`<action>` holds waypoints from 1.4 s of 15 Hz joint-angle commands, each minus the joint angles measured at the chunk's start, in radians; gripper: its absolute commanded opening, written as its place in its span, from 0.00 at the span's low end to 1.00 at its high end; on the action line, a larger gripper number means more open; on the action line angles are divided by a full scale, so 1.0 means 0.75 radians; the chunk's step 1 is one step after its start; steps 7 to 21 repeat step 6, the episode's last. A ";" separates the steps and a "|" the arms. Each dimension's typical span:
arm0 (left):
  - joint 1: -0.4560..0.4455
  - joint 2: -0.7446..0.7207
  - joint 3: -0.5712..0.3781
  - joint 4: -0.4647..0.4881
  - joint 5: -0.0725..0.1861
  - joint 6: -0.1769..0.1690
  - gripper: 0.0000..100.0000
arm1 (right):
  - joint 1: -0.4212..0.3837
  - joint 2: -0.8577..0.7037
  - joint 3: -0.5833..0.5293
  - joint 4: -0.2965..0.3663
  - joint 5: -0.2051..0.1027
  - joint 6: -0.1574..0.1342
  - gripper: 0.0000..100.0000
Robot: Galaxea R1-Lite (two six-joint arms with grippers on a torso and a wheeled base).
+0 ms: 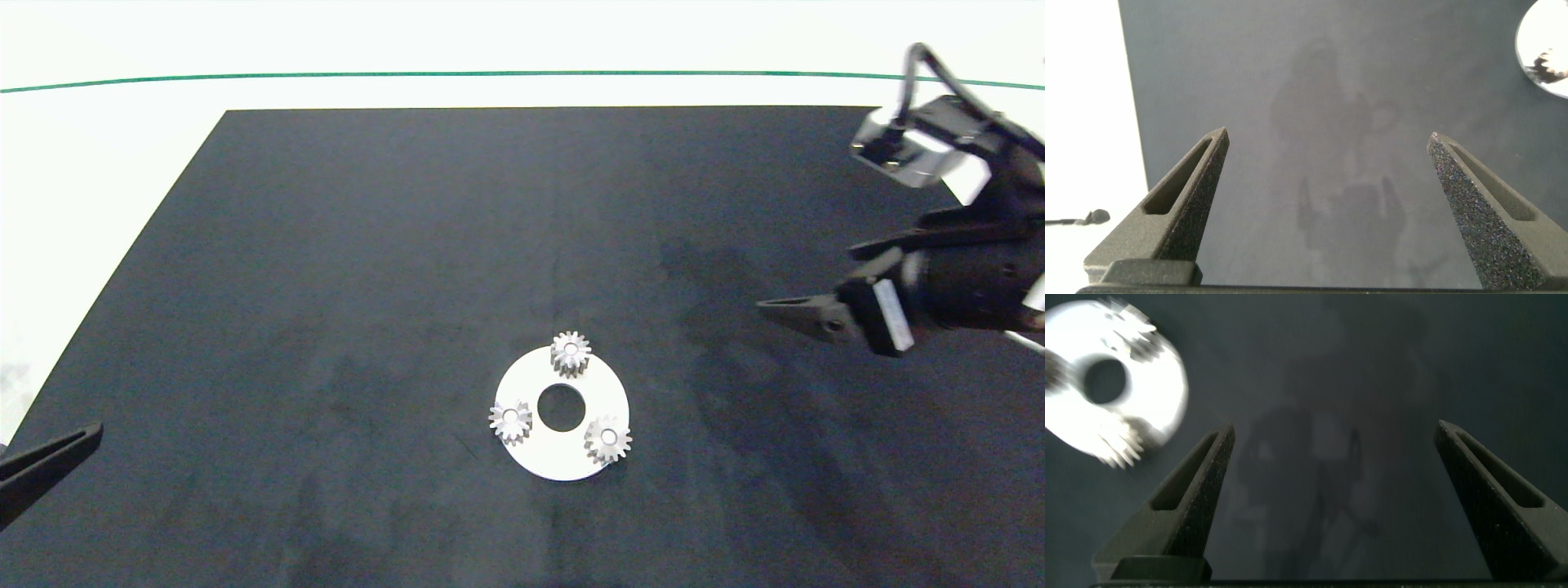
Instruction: Install three planetary gears onto the carrier pins
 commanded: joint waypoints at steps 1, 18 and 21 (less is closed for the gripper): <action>0.160 -0.015 0.013 -0.001 0.004 0.014 1.00 | -0.197 -0.615 0.366 0.014 -0.094 0.033 1.00; 0.336 -0.170 0.015 0.003 0.002 0.026 1.00 | -0.460 -1.090 0.474 0.294 -0.164 0.031 1.00; 0.336 -0.170 0.015 0.003 0.002 0.026 1.00 | -0.460 -1.090 0.474 0.294 -0.164 0.031 1.00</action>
